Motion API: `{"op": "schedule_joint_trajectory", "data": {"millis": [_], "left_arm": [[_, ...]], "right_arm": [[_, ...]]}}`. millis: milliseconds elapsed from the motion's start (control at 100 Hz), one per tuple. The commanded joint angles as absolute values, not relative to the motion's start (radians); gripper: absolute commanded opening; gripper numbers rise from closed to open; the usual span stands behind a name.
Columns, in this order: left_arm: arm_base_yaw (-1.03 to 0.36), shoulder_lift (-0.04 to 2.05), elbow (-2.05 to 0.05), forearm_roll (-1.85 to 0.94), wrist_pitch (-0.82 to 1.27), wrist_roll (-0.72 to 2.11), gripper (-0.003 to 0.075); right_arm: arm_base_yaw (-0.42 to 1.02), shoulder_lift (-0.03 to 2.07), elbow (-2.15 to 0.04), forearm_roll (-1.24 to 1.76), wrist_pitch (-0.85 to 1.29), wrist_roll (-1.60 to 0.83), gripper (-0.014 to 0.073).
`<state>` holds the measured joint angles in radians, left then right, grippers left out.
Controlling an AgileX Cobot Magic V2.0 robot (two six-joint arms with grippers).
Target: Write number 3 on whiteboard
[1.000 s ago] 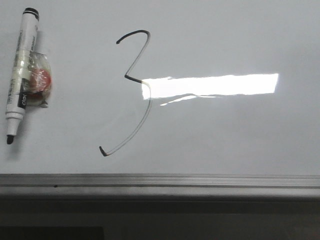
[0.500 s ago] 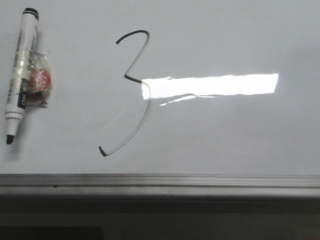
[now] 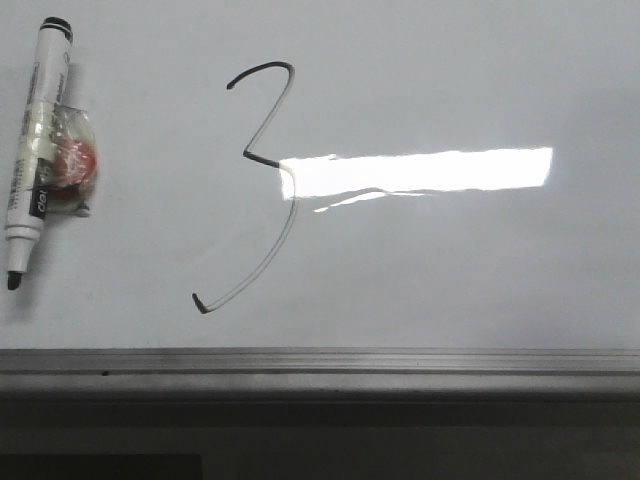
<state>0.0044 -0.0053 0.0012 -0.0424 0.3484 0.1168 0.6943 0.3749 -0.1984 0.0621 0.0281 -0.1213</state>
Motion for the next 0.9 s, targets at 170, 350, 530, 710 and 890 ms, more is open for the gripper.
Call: {"op": "schedule_joint_trajectory", "data": {"millis": [170, 350, 530, 710, 890], "left_arm": [[0.007, -0.03, 0.039, -0.052, 0.28, 0.108, -0.002], [0.007, -0.03, 0.039, -0.052, 0.28, 0.108, -0.002], [0.007, -0.03, 0.039, -0.052, 0.28, 0.108, -0.002], [0.007, -0.03, 0.039, -0.052, 0.28, 0.108, -0.002], [0.007, -0.03, 0.039, -0.052, 0.28, 0.108, -0.002]], "right_arm": [[0.238, 0.38, -0.151, 0.114, -0.08, -0.087, -0.0051], [0.112, 0.305, -0.075, 0.114, -0.034, -0.087, -0.0051], [0.03, 0.08, -0.016, 0.114, 0.098, -0.087, -0.0051], [-0.026, -0.005, 0.034, 0.124, 0.178, -0.087, -0.0051], [-0.03, -0.012, 0.034, 0.124, 0.279, -0.089, -0.0051]]}}
